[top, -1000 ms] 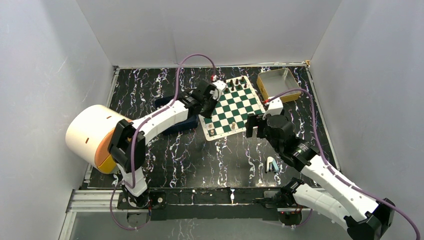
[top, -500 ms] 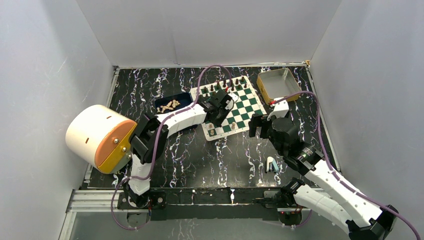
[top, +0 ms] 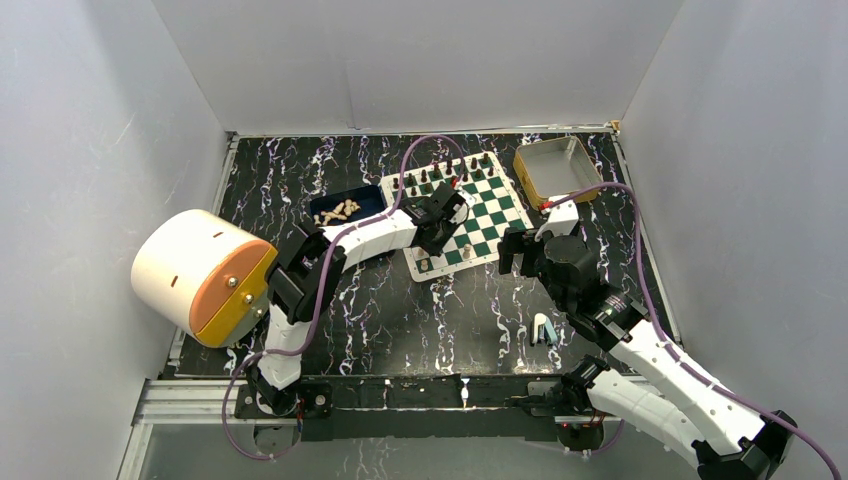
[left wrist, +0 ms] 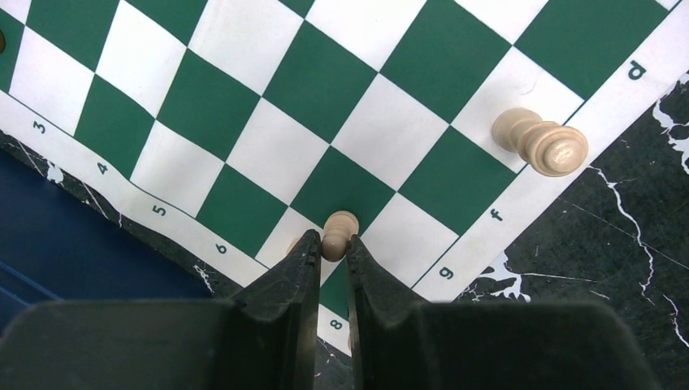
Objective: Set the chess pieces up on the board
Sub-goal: Place the chess piece on the chessboard.
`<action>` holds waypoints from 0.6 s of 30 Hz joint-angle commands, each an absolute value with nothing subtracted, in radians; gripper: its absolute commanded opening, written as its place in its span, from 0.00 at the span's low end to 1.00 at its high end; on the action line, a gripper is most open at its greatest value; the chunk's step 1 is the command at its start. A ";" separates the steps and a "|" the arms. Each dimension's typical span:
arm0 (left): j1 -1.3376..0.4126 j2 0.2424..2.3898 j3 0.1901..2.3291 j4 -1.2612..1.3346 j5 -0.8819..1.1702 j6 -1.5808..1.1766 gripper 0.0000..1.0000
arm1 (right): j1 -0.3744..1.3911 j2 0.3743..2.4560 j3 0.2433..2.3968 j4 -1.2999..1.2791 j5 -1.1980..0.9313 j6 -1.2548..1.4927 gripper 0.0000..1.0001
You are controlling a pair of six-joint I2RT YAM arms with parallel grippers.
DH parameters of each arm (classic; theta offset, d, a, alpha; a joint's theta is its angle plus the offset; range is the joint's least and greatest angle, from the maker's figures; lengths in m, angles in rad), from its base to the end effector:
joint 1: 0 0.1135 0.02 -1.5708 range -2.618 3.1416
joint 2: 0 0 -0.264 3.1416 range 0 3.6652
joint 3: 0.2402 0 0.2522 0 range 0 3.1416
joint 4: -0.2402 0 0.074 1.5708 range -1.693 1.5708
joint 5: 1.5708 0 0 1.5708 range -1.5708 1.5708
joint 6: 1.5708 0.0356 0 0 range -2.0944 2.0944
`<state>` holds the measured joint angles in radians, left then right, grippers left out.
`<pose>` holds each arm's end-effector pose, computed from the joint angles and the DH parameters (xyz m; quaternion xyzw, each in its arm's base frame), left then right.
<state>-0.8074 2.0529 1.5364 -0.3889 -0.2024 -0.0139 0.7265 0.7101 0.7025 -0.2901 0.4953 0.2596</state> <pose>0.3178 -0.3218 0.1930 0.3329 0.8800 -0.0422 0.3360 0.1353 0.0976 0.3128 -0.0386 0.7922 0.0991 0.6009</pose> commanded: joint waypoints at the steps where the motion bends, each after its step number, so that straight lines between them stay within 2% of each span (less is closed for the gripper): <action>1: -0.810 2.056 1.579 -0.384 -0.198 -0.005 0.01 | 0.723 0.699 0.694 -0.247 0.515 0.270 0.99; 18: -0.808 2.079 1.581 -0.376 -0.213 -0.005 0.01 | 0.724 0.697 0.689 -0.251 0.516 0.270 0.99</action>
